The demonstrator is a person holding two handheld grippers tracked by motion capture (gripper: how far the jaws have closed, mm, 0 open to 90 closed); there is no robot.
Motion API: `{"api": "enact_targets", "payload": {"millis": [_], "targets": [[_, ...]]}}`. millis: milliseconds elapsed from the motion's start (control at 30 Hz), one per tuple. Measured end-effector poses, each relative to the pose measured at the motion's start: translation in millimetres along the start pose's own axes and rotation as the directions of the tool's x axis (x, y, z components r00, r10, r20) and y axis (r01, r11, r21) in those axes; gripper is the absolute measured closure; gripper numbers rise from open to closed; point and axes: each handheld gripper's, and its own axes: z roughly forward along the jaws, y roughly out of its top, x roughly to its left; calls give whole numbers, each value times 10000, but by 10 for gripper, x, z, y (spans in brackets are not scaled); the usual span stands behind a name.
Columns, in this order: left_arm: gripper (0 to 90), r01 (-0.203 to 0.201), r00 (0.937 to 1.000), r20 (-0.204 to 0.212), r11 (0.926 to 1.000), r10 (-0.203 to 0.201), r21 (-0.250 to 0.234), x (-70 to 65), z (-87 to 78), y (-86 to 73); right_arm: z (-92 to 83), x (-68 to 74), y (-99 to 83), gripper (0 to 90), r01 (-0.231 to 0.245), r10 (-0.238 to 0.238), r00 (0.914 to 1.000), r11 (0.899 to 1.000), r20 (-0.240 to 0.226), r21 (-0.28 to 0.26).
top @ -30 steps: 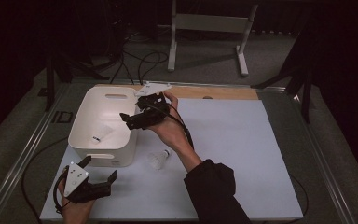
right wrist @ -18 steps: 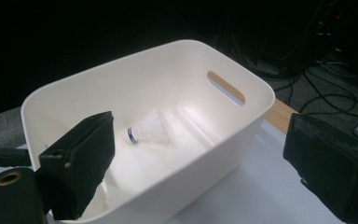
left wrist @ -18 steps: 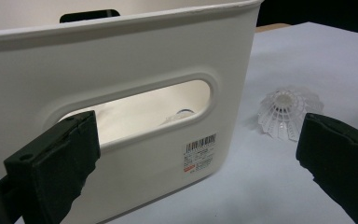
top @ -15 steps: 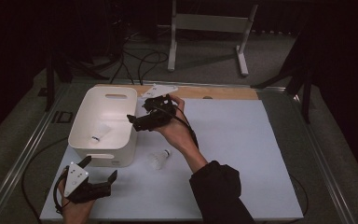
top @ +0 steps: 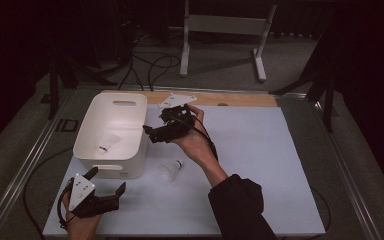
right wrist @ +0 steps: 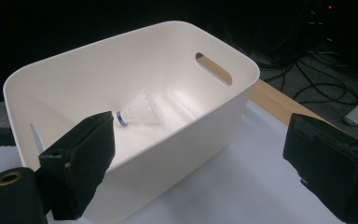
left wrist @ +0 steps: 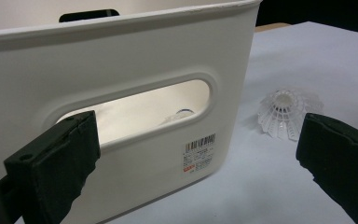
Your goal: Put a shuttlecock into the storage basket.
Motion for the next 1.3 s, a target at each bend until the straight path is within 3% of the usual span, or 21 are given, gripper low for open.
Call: {"api": "enact_targets", "payload": {"millis": [933, 1200, 1300], "targets": [[1, -1, 10000, -12, 10000, 1, 52, 1, 3, -3, -46, -67, -305, 89, -322, 316, 9994, 9990, 173, 321], [1, -21, 10000, -7, 10000, 21, 53, -1, 2, -1, -51, -63, -398, 89, -297, 285, 9993, 9985, 262, 456], [1, -7, 10000, 0, 10000, 7, 62, -1, 6, -1, -66, -44, -409, 90, -86, 69, 9994, 9987, 335, 497]]}}
